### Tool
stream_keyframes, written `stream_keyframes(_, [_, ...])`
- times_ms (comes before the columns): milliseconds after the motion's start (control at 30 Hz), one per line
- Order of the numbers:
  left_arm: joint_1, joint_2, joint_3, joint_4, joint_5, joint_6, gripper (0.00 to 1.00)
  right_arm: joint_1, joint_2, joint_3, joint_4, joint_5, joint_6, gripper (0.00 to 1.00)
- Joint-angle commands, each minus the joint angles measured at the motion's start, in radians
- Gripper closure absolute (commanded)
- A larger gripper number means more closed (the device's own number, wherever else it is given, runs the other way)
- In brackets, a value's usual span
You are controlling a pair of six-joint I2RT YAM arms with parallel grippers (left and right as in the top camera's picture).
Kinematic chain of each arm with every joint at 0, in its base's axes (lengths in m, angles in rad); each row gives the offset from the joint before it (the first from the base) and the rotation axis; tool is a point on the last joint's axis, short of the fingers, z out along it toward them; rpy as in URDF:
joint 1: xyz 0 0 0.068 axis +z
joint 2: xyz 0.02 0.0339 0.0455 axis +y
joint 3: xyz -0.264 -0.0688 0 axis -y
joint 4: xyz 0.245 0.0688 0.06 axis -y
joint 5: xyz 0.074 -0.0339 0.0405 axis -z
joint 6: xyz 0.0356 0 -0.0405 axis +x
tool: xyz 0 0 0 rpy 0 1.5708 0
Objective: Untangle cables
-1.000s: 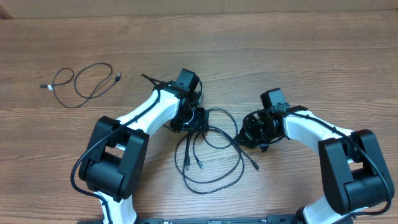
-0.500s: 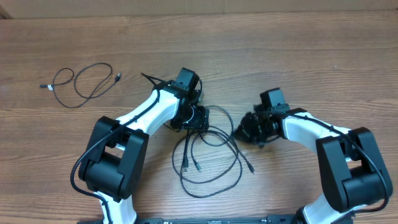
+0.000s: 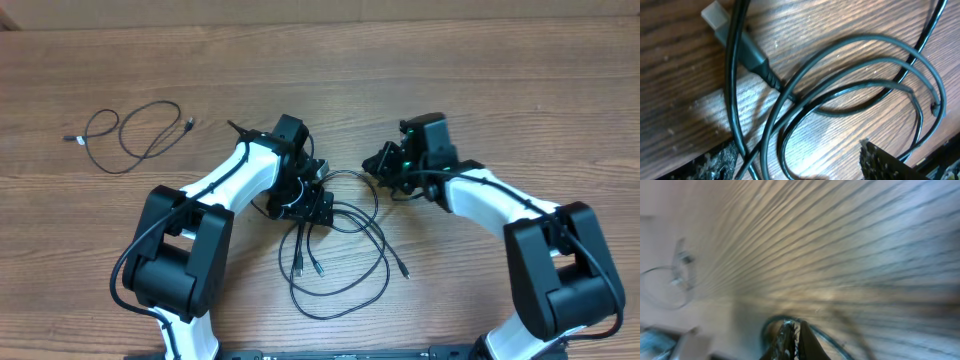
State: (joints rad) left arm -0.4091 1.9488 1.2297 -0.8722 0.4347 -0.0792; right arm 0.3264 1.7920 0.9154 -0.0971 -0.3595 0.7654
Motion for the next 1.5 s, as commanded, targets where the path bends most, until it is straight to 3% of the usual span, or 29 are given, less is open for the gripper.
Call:
stream_keyframes(0, [-0.044,0.019,-0.016,0.022,-0.024,-0.035,0.20,0.069,0.002,0.006,0.006,0.272,-0.003,0.96])
stream_keyframes(100, [-0.077,0.019,-0.016,0.030,-0.185,-0.172,0.19,0.093,0.002,0.006,-0.019,0.298,-0.003,0.95])
stream_keyframes(133, [-0.081,0.020,-0.016,0.033,-0.200,-0.188,0.20,0.093,0.002,0.006,-0.033,0.294,-0.003,0.86])
stream_keyframes(167, [-0.088,0.020,-0.016,0.040,-0.209,-0.199,0.20,0.091,0.002,0.006,-0.048,0.275,-0.004,0.42])
stream_keyframes(200, [-0.090,0.019,-0.016,0.043,-0.209,-0.199,0.20,0.086,0.002,0.006,-0.051,0.264,-0.004,0.13])
stream_keyframes(233, [-0.090,0.020,-0.016,0.043,-0.209,-0.199,0.19,0.081,0.002,0.006,-0.053,0.261,-0.004,0.09])
stream_keyframes(367, [-0.090,0.020,-0.016,0.039,-0.206,-0.193,0.19,0.037,0.002,0.010,-0.071,0.243,-0.014,0.12])
stream_keyframes(500, [-0.094,0.020,-0.016,0.035,-0.190,-0.195,0.20,-0.039,0.002,0.010,-0.151,0.143,-0.016,0.37])
stream_keyframes(600, [-0.105,0.020,-0.016,0.035,-0.179,-0.194,0.19,-0.067,0.002,0.010,-0.198,0.091,-0.076,0.39])
stream_keyframes(700, [-0.121,0.020,-0.016,0.043,-0.181,-0.174,0.18,-0.064,0.002,0.008,-0.201,-0.047,-0.250,0.43])
stream_keyframes(967, [-0.129,0.020,-0.016,0.050,-0.278,-0.054,0.13,-0.021,0.002,0.008,-0.236,-0.088,-0.263,0.50])
stream_keyframes(1133, [-0.129,0.020,-0.016,0.058,-0.292,-0.047,0.13,-0.005,0.002,0.008,-0.246,-0.087,-0.262,0.74])
stream_keyframes(1300, [-0.128,0.020,-0.016,0.058,-0.310,-0.048,0.16,-0.005,0.002,0.008,-0.246,-0.087,-0.262,0.77])
stream_keyframes(1333, [-0.128,0.019,-0.016,0.058,-0.313,-0.047,0.24,-0.005,0.002,0.008,-0.246,-0.088,-0.262,0.77])
stream_keyframes(1467, [-0.127,0.019,0.023,0.001,-0.312,-0.047,0.23,-0.029,0.002,0.012,-0.267,-0.107,-0.267,0.77])
